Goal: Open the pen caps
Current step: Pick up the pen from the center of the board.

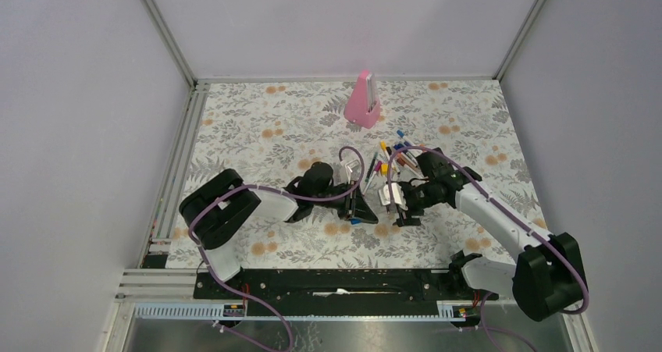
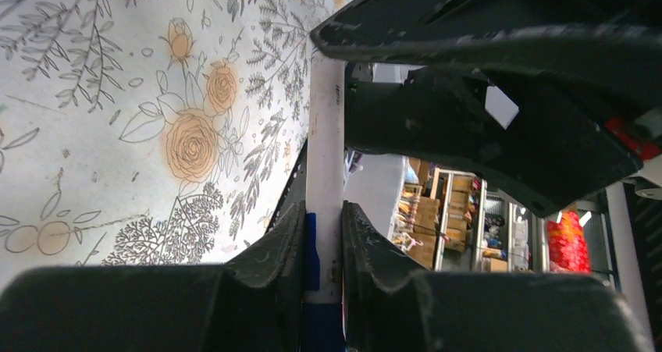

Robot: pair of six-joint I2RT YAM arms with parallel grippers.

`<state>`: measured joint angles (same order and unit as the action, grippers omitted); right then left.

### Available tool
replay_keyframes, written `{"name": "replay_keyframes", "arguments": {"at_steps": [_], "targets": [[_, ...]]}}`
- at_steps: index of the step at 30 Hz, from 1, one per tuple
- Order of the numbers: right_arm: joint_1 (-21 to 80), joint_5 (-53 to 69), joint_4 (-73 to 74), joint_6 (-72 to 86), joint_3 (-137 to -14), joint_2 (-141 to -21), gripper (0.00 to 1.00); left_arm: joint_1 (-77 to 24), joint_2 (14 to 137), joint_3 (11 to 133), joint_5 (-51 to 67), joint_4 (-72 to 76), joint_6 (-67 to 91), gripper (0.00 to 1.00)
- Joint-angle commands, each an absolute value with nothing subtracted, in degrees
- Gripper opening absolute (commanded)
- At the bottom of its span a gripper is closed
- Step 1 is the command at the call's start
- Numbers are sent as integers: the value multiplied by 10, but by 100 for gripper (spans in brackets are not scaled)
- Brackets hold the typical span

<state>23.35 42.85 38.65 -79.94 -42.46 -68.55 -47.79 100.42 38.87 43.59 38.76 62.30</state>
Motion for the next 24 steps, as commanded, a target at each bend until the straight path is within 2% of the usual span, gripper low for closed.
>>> {"name": "replay_keyframes", "arguments": {"at_steps": [1,8,12,18,20,24], "targets": [[210,488,399,-708,-457,-628,87,-480,932,374,387,447,587,0],[104,656,409,-531,-511,-578,99,-513,802,320,171,467,464,0],[74,684,251,-238,-503,-563,100,-550,761,293,25,523,400,0],[72,617,61,188,-521,-565,100,-585,757,287,-148,601,355,0],[71,593,-18,344,-497,-561,99,-600,766,298,-187,623,344,0],[69,594,-223,541,-416,-579,99,-625,793,335,-214,636,324,0]]}}
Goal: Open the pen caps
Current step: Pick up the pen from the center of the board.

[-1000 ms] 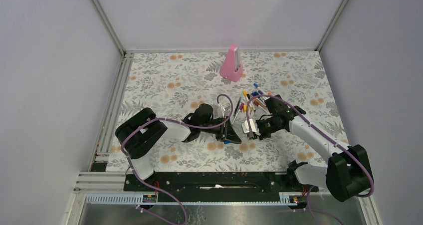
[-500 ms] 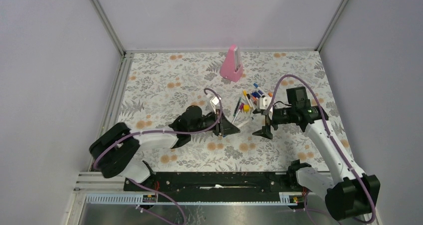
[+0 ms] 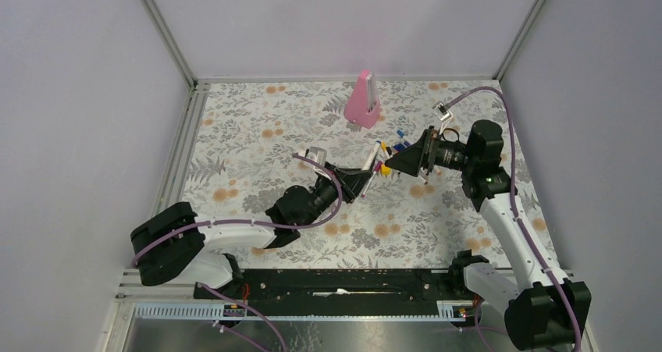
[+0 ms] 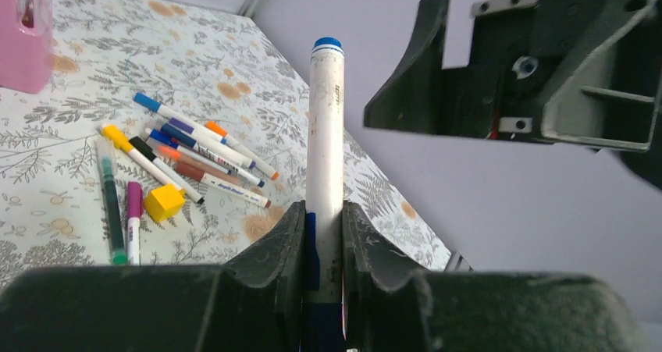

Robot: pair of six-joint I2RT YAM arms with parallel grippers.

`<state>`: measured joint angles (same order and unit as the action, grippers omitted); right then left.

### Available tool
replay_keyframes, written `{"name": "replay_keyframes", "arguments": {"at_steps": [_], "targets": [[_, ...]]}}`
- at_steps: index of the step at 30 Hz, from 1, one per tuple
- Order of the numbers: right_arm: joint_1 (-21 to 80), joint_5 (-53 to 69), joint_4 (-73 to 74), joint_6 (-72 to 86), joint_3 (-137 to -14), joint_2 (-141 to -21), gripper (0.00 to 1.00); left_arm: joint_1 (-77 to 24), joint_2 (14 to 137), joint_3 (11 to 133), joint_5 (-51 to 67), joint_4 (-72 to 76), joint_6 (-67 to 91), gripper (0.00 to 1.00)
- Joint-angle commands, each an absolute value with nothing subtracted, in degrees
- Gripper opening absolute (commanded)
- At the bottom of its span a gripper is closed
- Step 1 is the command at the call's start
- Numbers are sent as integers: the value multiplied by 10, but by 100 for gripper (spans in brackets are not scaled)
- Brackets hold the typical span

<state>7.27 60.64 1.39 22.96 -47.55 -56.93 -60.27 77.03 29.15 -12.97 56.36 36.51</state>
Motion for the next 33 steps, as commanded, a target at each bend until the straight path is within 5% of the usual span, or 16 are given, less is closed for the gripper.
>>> {"name": "replay_keyframes", "arguments": {"at_steps": [1,10,17,27,29,32,33], "targets": [[69,588,-262,568,-397,-586,99,-631,801,343,-215,636,323,0],[69,569,-345,624,-373,-617,88,-667,854,384,-229,644,315,0],[83,564,-330,640,-357,-611,57,-673,873,405,-241,635,315,0],[91,564,-323,610,-366,-615,29,-675,873,419,-216,607,319,1],[91,565,-326,595,-368,-615,4,-675,867,416,-208,595,321,8],[90,563,-314,561,-368,-610,0,-674,844,403,-201,577,331,35],[88,565,-313,551,-368,-607,0,-674,832,398,-200,568,335,52]]}}
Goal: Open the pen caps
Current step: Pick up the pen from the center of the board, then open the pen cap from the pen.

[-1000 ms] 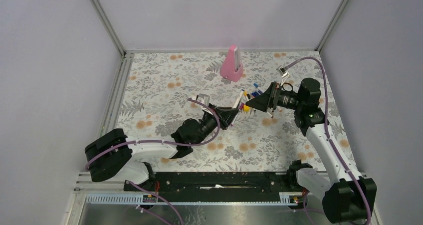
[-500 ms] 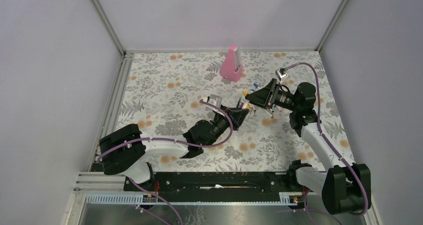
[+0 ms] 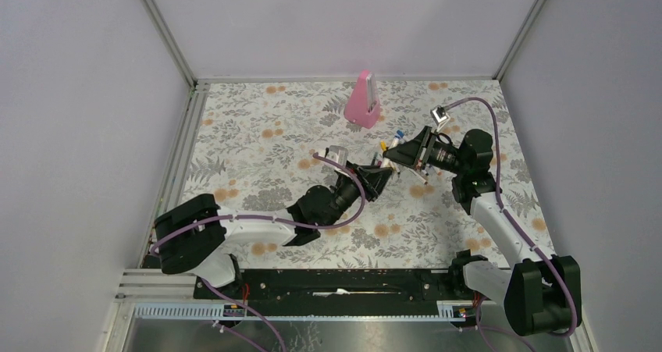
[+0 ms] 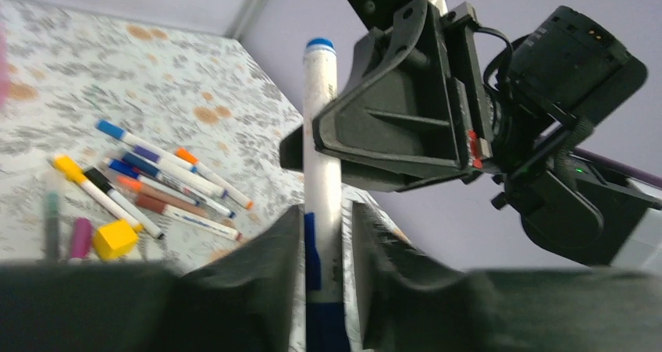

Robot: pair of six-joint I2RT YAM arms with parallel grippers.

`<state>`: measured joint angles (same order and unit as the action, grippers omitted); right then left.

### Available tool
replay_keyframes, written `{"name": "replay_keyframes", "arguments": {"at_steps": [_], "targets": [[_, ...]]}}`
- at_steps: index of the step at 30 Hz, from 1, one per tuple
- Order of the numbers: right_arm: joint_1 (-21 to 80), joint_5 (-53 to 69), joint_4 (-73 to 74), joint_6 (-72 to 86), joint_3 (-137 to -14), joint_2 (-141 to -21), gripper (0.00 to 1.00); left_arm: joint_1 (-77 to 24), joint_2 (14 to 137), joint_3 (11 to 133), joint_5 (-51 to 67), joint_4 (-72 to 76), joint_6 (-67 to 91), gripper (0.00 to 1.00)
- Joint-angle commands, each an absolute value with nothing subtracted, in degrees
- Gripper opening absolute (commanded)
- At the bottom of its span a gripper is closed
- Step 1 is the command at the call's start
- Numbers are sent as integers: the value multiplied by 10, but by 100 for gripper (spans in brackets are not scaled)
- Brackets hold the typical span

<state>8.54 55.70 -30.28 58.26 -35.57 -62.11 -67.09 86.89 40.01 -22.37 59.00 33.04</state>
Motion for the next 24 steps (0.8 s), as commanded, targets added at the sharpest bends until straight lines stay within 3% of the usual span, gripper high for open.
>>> {"name": "replay_keyframes", "arguments": {"at_steps": [1,3,4,12,19,24], "targets": [[85,568,-314,545,-367,-605,0,-673,815,394,-197,554,336,62],[75,579,-317,538,-365,-600,0,-668,768,376,-180,524,336,94],[68,594,-331,538,-363,-600,0,-661,746,369,-162,507,337,98],[48,660,-386,506,-331,-591,0,-496,613,308,159,403,453,99],[49,668,-390,505,-331,-598,0,-492,674,327,232,406,480,99],[49,667,-385,507,-331,-602,0,-504,761,358,265,459,492,87]]}}
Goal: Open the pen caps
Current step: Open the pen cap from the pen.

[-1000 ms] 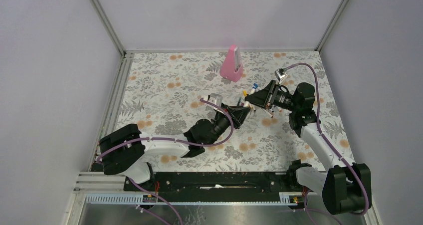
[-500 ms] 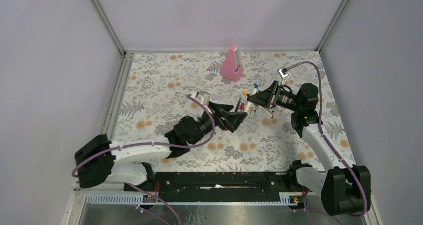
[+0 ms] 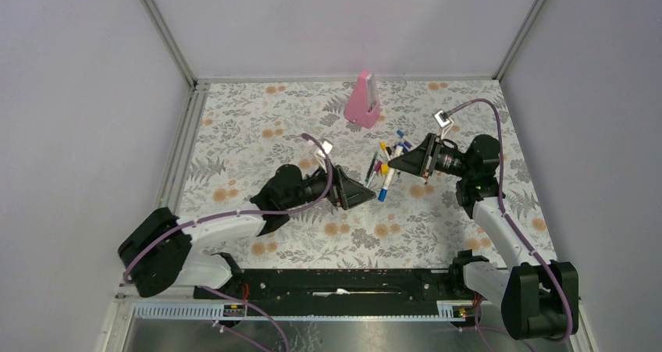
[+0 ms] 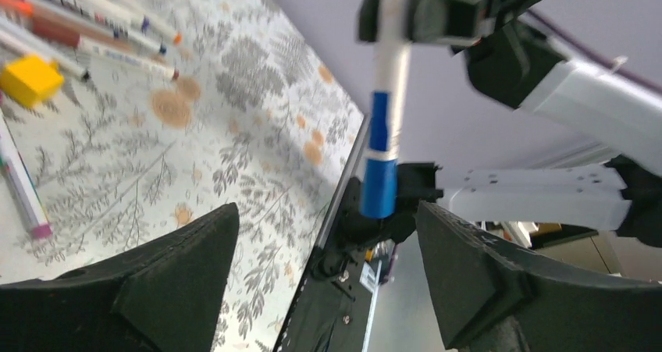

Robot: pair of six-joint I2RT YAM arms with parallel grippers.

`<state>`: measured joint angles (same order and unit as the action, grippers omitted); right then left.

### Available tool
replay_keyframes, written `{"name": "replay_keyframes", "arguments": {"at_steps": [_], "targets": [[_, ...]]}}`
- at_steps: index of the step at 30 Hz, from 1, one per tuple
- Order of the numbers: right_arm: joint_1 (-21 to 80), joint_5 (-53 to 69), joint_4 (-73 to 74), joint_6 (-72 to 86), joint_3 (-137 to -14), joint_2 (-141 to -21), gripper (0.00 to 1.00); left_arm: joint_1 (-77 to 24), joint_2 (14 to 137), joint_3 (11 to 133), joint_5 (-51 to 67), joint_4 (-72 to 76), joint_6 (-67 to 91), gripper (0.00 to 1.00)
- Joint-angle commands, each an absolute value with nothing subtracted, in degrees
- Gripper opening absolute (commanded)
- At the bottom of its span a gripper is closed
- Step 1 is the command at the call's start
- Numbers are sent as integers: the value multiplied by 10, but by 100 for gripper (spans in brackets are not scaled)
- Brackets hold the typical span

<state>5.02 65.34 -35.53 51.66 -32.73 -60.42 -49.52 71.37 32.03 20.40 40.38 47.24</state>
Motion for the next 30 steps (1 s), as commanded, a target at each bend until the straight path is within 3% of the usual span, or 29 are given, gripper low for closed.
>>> {"name": "replay_keyframes", "arguments": {"at_steps": [1,6,12,18,21,23,30], "targets": [[48,667,-383,508,-332,-604,0,-506,777,365,270,470,497,85],[48,667,-380,506,-332,-613,0,-517,837,386,287,526,521,71],[49,666,-380,506,-332,-624,0,-524,870,385,293,584,544,64],[49,667,-380,506,-334,-632,0,-525,885,390,298,602,556,45],[49,668,-380,506,-333,-633,0,-526,893,396,304,603,559,24],[49,669,-382,507,-333,-634,0,-526,896,398,307,604,560,1],[29,675,-345,462,-428,-663,0,-526,920,380,364,593,591,0]]}}
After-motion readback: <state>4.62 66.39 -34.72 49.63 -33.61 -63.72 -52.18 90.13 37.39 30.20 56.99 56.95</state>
